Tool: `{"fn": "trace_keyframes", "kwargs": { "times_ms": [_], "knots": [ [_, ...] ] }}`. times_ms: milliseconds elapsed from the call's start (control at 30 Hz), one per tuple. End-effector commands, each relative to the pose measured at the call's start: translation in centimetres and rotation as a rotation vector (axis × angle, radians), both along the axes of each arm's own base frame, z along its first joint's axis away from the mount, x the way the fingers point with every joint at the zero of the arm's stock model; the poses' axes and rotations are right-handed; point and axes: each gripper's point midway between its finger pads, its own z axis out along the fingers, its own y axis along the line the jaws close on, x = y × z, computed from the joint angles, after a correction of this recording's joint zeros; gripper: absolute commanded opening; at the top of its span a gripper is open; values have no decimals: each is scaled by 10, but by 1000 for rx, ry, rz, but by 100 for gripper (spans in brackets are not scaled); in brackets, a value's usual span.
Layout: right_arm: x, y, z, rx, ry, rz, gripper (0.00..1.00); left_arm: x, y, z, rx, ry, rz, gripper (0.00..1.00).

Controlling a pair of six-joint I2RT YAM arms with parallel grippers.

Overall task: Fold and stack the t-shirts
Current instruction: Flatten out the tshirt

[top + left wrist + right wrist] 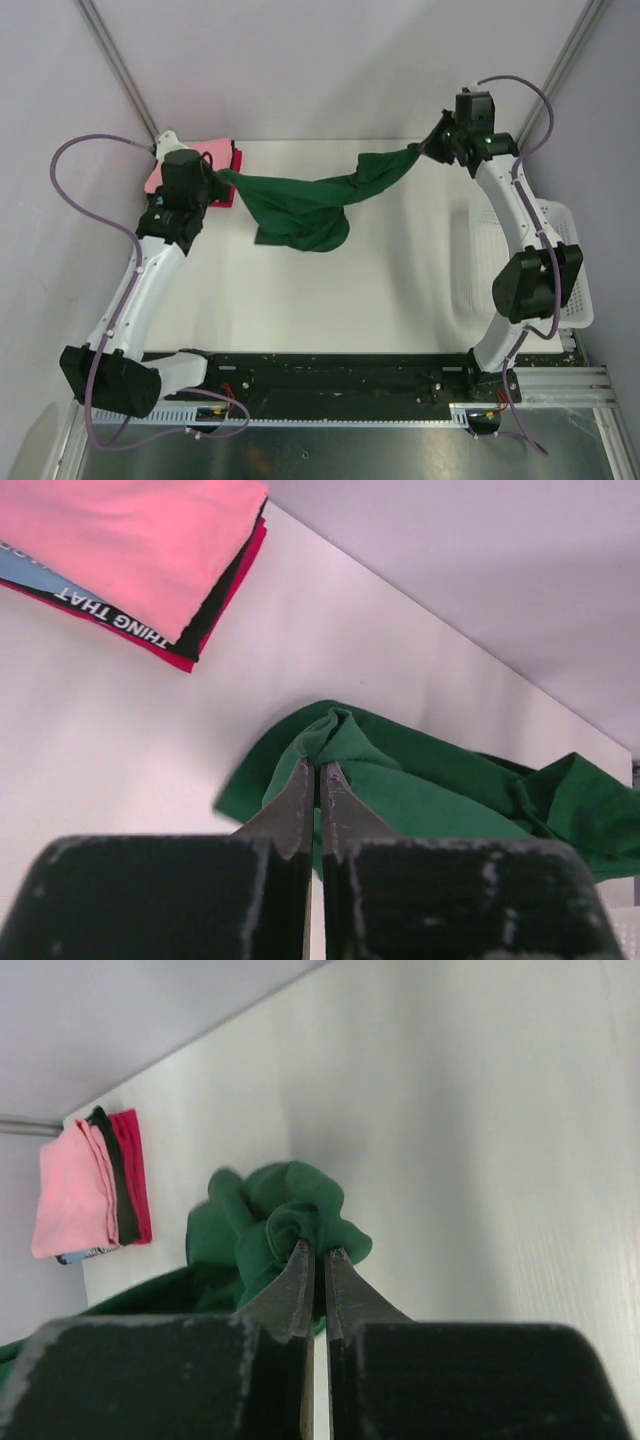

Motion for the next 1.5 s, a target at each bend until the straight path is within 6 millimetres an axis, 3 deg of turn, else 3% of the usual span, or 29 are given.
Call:
{"fn": "trace_keyframes", "kwargs": {
  "times_ms": [0,200,267,333,400,467,633,733,833,1033,1200,1333,1467],
  "knots": [
    [-32,2,18,58,-46,5,0,-11,19,-12,52,54,21,0],
    [-88,-8,-66,74,126,-20,0,-34,29,-76,-15,193,28,0],
    [-99,-10,-83,69,160,-22,0,-41,33,-91,-14,227,34,0],
    [-102,-13,-86,62,156,-27,0,-41,36,-93,-8,231,40,0],
    [-95,-15,-69,92,91,-24,0,-34,39,-78,-8,198,47,0],
    [-82,-17,-40,140,2,-30,0,-20,40,-49,-3,132,51,0],
    [-49,-27,84,191,-285,-52,0,20,28,57,-44,-78,0,0],
    [-54,-38,148,185,-414,-89,0,18,31,120,-42,-215,6,0],
    [-75,-48,190,184,-511,-118,0,0,35,168,-22,-325,7,0],
    [-133,-65,224,187,-617,-162,0,-43,38,213,4,-450,-1,0],
    [-167,-71,232,185,-646,-171,0,-72,40,222,14,-495,-3,0],
    [-168,-67,227,193,-632,-147,0,-71,38,207,-3,-468,-9,0],
    [-139,-61,209,189,-586,-118,0,-44,32,185,-21,-396,-25,0]
  ]
}}
